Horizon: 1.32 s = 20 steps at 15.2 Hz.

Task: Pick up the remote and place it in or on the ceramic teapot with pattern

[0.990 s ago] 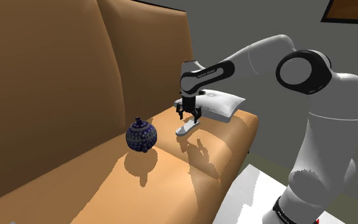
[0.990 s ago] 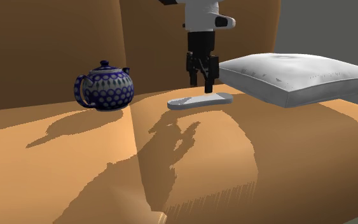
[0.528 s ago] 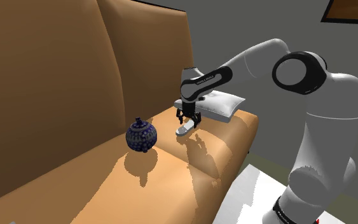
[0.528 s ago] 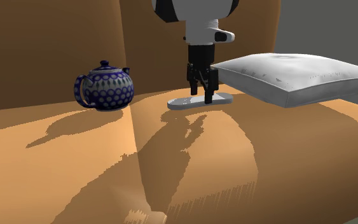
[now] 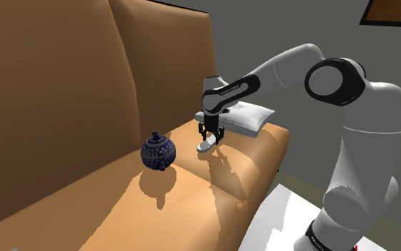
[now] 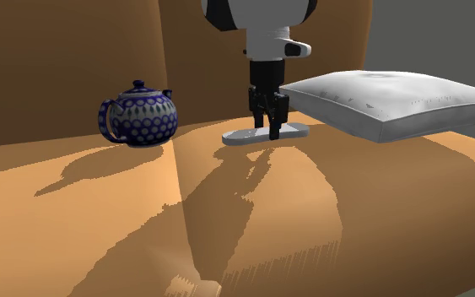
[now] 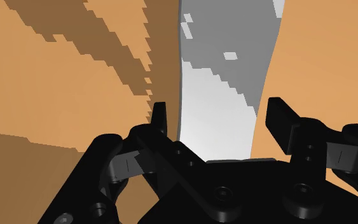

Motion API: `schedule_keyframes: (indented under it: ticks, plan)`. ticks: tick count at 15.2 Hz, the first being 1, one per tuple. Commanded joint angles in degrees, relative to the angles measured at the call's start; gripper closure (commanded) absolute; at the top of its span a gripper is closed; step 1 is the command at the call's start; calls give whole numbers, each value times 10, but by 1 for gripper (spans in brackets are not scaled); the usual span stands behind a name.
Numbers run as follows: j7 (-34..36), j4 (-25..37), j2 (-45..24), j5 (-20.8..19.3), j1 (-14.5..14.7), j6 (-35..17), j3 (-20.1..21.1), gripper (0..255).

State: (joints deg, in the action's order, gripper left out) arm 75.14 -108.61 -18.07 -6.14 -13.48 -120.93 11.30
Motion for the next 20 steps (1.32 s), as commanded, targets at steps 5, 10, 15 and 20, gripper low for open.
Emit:
schedule_keyframes:
  ticks: [5,10,15,20]
  plan:
    - [0,0,0,0,0,0,0,255]
    - [-2,6,8,2,0,13,1,255]
    - [-6,22,25,7,-1,46,2,255]
    - [-9,42,40,12,-2,80,4,255]
